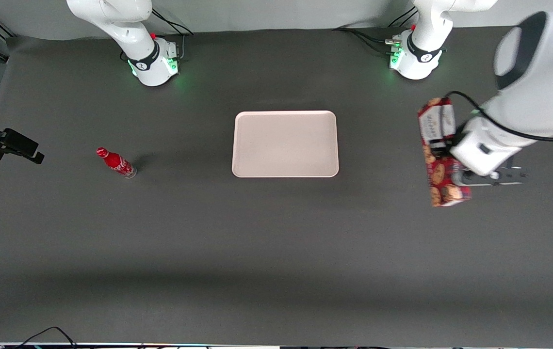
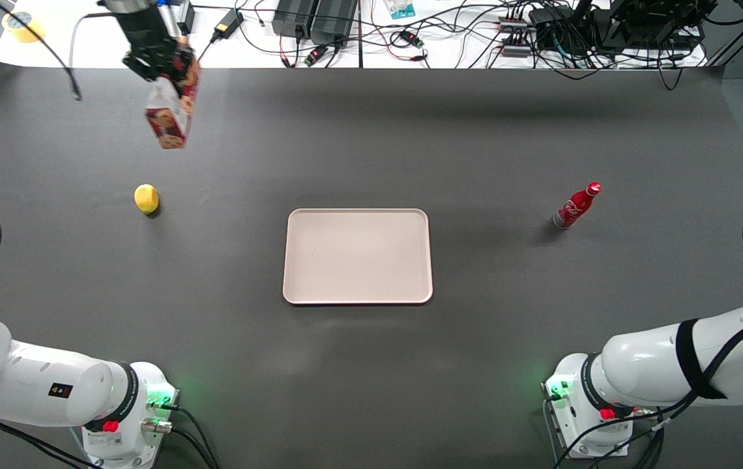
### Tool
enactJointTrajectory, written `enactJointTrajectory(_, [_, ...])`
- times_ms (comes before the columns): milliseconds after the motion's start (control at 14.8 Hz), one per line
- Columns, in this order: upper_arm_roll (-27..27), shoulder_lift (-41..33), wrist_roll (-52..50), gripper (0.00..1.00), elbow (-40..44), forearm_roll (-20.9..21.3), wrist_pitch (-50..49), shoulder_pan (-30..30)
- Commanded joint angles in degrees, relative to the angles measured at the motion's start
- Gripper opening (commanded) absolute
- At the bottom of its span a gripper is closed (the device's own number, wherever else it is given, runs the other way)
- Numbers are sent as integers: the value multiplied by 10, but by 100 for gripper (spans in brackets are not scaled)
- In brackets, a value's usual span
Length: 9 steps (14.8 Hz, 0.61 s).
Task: Place red cookie box on tray
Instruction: 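Lift the cookie box and carry it toward the pink tray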
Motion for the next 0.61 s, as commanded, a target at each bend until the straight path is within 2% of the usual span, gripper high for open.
enactJointTrajectory(0, [-71, -24, -64, 0, -49, 9, 36, 0])
enactJointTrajectory(271, [-169, -39, -178, 0, -150, 26, 143, 0])
enactJointTrajectory(542, [-236, -36, -274, 0, -227, 46, 228, 0])
